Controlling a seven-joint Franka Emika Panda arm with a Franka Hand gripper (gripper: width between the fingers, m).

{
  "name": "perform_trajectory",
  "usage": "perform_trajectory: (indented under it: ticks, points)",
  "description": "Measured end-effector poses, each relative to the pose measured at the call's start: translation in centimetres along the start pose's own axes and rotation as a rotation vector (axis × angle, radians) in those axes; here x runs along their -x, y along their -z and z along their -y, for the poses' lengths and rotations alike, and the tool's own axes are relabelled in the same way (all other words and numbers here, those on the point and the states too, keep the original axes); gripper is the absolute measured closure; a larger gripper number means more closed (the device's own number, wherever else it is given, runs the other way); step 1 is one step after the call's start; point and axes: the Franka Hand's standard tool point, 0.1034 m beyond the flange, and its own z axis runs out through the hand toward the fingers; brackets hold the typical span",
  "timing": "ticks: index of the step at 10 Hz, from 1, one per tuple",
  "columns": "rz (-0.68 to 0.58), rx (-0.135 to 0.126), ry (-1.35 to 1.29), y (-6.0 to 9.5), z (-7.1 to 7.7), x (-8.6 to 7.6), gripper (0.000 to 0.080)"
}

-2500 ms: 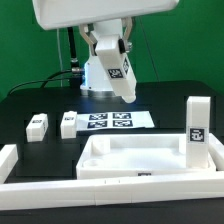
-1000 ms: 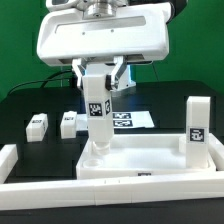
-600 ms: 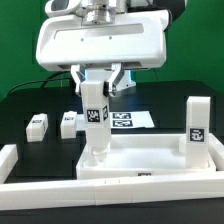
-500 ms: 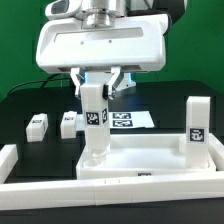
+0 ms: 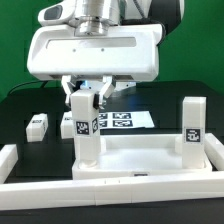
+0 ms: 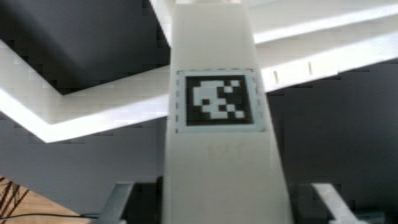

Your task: Assemble desk

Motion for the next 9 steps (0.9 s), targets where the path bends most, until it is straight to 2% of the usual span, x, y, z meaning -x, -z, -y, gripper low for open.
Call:
perform_trajectory:
  ticks: [3, 7, 8, 9]
  points:
    - [-0.010, -0.006, 0.014, -0.23, 0.66, 0.83, 0.0509]
    - [-0.019, -0.007, 0.017, -0.18, 0.69, 0.95, 0.0509]
    - [-0.019, -0.007, 0.018, -0.18, 0.69, 0.95, 0.0448]
    - [-0.019, -0.007, 0.018, -0.18, 0.69, 0.95, 0.0244]
